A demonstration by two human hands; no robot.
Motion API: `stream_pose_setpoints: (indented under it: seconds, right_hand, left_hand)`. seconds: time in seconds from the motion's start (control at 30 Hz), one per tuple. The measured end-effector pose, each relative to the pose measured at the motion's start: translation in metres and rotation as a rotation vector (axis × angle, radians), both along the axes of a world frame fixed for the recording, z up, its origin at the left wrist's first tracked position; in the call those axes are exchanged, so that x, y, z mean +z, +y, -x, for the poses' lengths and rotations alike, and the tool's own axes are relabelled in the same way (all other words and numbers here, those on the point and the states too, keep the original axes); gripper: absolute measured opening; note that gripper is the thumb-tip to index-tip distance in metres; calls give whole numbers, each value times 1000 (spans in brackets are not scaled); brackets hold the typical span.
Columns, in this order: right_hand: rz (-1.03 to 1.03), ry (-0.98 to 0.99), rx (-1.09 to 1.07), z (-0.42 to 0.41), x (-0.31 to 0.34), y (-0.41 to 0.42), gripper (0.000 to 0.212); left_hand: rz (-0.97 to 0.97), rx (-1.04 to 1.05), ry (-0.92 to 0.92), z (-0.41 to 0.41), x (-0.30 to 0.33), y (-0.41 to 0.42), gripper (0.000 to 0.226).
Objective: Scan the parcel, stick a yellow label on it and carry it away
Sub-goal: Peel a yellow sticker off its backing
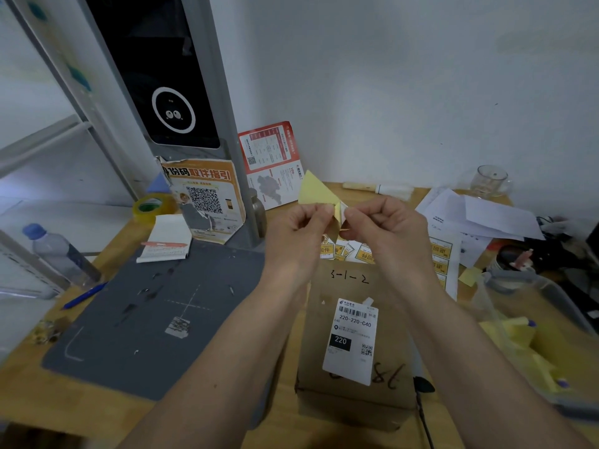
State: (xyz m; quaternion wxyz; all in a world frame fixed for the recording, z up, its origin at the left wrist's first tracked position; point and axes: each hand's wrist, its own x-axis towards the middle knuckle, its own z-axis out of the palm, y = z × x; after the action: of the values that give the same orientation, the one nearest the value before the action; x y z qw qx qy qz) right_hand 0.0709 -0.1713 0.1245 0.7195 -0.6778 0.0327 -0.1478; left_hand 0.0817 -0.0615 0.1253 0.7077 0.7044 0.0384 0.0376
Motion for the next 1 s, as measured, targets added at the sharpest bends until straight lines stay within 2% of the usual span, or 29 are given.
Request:
stream_pose_setpoints:
  seconds: [0.13, 0.37, 0.5, 0.63, 0.83, 1.0]
  right_hand:
    - [-20, 34, -19, 1, 3, -3, 4]
    - [15, 59, -27, 1, 5, -2, 5]
    - [51, 50, -27, 1, 4, -2, 8]
    - [68, 51, -21, 0, 1, -3, 11]
    - [-8, 123, 11, 0, -5, -5, 13]
    - [-121, 126, -13, 0, -6, -4, 13]
  left_hand:
    - [75, 53, -26, 5, -5, -1, 16]
    - [108, -48, -89, 10, -10, -1, 17]
    - [191, -70, 48, 7, -10, 0, 10]
    - [313, -101, 132, 4, -10, 2, 13]
    - [153, -56, 59, 1, -15, 1, 13]
    - [149, 8, 5, 1, -15, -1, 14]
